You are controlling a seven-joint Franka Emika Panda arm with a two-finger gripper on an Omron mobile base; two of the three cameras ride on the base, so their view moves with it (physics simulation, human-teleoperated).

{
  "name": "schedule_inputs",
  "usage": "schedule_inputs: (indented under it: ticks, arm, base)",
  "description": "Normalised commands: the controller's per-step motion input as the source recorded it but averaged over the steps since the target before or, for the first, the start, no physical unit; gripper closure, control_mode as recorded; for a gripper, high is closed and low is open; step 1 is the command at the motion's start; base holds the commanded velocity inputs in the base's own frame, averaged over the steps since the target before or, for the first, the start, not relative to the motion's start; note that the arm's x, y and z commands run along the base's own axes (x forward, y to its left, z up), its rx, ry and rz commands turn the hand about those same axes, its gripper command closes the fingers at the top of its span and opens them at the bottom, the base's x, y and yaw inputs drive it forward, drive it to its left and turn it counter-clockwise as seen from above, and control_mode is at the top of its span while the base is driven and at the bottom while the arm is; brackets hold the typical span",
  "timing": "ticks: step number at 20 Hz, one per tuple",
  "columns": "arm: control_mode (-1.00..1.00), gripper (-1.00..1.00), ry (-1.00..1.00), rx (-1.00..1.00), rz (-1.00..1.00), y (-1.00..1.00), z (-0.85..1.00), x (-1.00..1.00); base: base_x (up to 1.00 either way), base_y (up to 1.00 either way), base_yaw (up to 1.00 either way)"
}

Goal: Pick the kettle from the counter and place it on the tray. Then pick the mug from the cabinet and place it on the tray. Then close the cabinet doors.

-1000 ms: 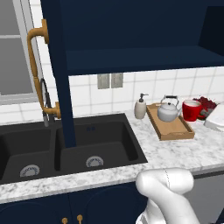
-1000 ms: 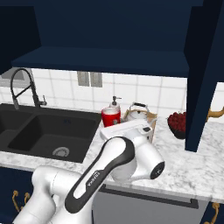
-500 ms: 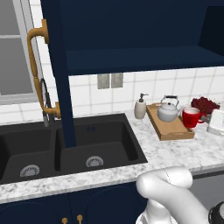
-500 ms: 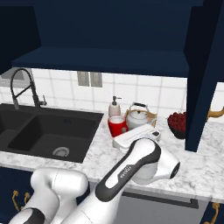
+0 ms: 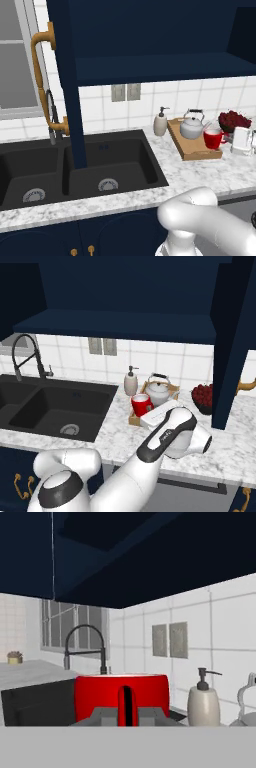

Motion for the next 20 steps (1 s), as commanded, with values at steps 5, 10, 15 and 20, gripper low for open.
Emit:
schedule_inputs:
  ticks: [5, 10, 15, 20]
  arm:
    - [-1.0, 1.0, 0.01, -0.14, 0.0, -0.17, -0.38, 0.37]
    - [-1.0, 1.0, 0.0, -0.13, 0.0, -0.1, -0.32, 0.46]
    - [-1.0, 1.0, 0.01, -0.03, 0.0, -0.08, -0.37, 0.61]
    - [-1.0, 1.0, 0.01, 0.0, 0.03, -0.17, -0.29, 0.59]
  base:
    - [0.0, 0.0, 0.0]
    - [0.0, 0.0, 0.0]
    - [0.0, 0.0, 0.0]
    - [0.0, 0.0, 0.0]
